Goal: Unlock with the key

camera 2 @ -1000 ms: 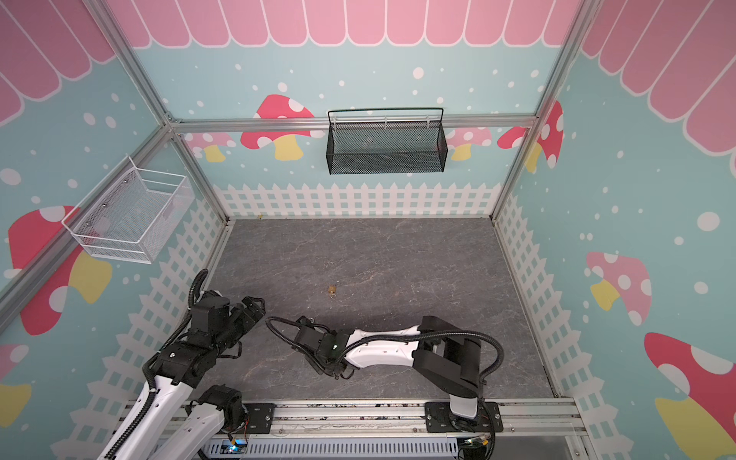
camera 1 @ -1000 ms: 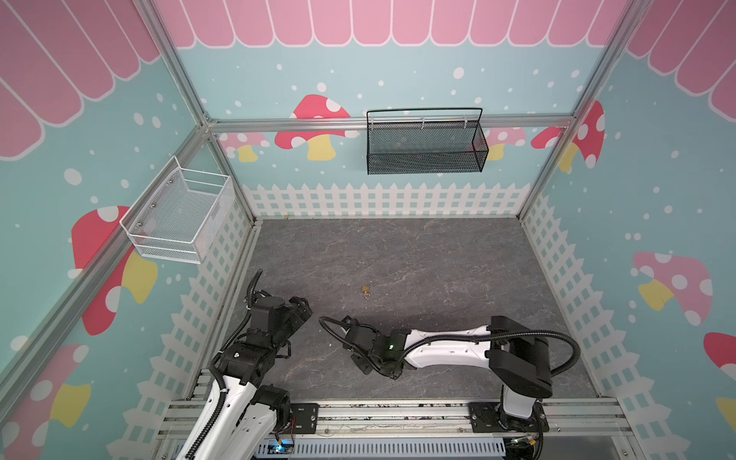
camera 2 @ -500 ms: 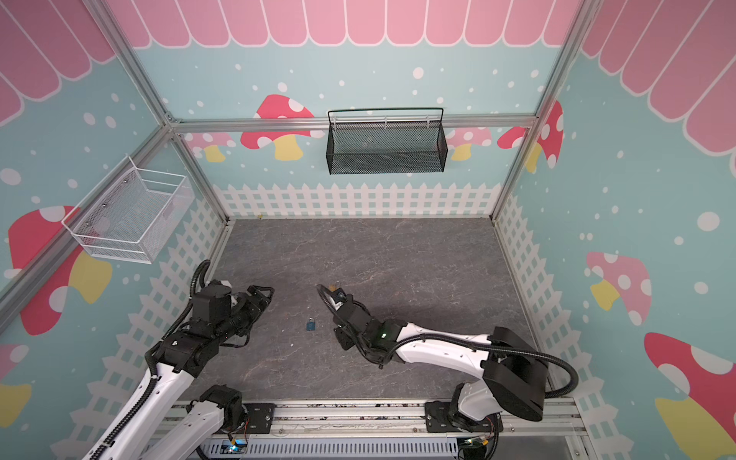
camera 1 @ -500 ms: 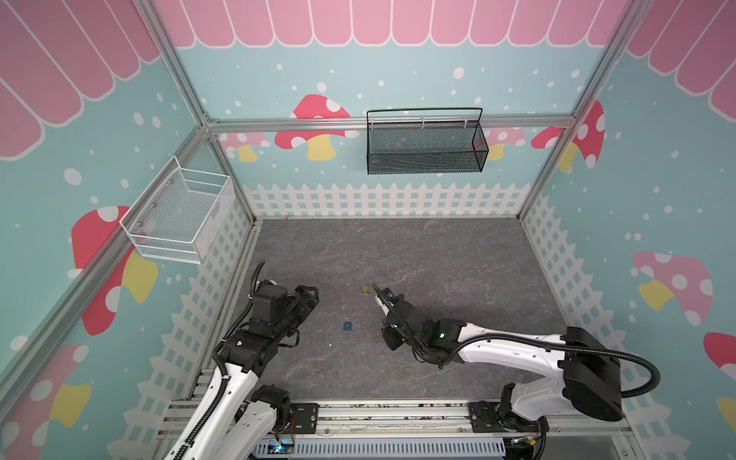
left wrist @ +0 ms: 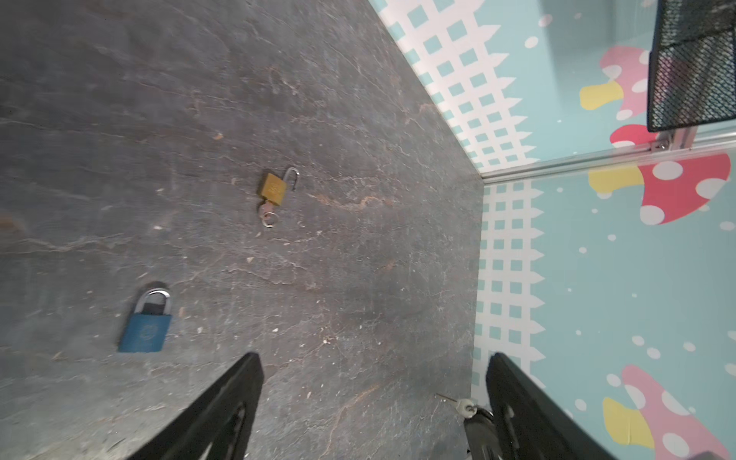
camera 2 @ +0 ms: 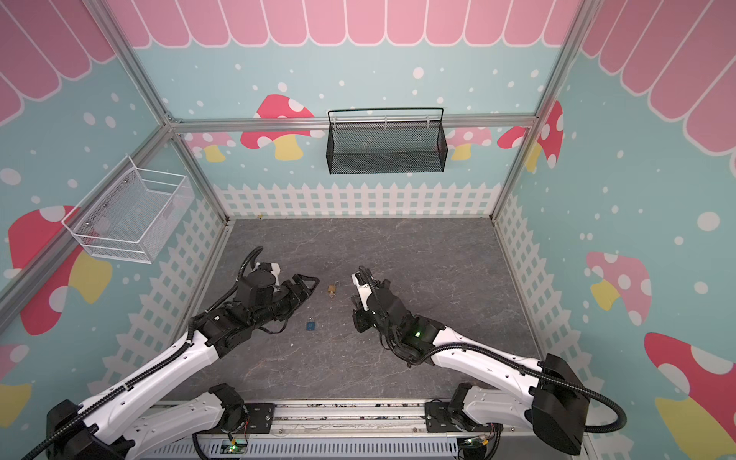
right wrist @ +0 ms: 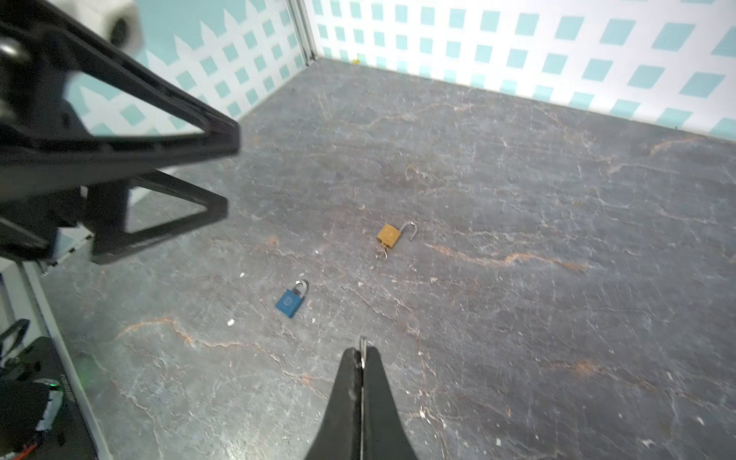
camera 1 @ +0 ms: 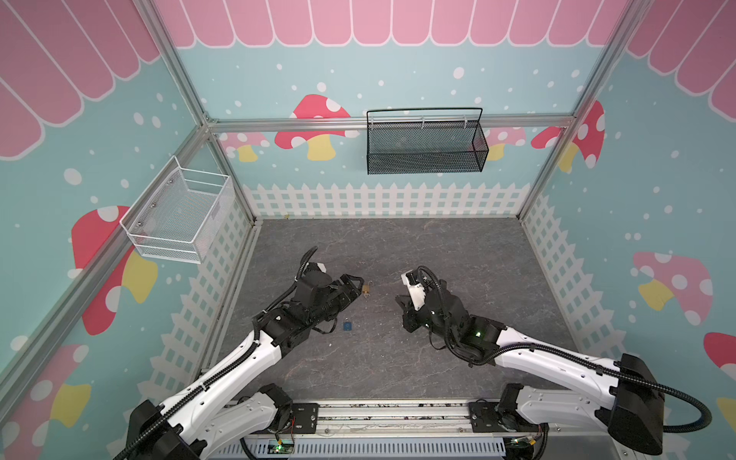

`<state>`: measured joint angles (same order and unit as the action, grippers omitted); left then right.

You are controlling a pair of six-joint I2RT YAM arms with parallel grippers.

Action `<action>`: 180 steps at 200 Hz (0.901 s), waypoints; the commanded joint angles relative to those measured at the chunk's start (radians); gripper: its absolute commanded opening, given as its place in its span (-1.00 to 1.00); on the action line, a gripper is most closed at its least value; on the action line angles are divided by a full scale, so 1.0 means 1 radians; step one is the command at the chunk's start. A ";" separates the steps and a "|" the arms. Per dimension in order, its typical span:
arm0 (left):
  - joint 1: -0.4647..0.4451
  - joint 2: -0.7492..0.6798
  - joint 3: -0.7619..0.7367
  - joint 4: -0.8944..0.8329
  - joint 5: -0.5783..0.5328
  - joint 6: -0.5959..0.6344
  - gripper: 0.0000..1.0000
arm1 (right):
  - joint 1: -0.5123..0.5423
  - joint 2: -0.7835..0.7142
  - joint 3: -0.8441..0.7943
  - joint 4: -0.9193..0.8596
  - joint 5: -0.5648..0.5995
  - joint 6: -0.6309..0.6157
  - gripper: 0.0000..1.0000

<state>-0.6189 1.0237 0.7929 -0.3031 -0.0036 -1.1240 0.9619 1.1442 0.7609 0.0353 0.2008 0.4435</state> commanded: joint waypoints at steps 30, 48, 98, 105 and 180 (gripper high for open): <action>-0.085 0.063 0.054 0.178 -0.010 -0.036 0.72 | -0.002 -0.035 -0.021 0.203 -0.066 -0.054 -1.00; -0.098 0.073 0.040 0.219 -0.008 -0.060 0.70 | -0.002 -0.032 -0.036 0.260 -0.085 -0.060 -1.00; -0.125 0.065 -0.040 0.350 -0.040 -0.228 0.65 | -0.002 0.003 -0.069 0.420 -0.139 -0.055 -1.00; -0.125 0.065 -0.056 0.386 -0.040 -0.261 0.65 | -0.002 0.017 -0.061 0.425 -0.139 -0.058 -1.00; -0.126 0.054 -0.074 0.423 -0.030 -0.396 0.79 | -0.002 0.141 0.020 0.489 -0.168 -0.091 -1.00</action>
<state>-0.7410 1.0954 0.7361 0.0666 -0.0151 -1.4441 0.9619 1.2640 0.7425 0.4423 0.0574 0.3729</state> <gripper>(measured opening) 0.892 0.043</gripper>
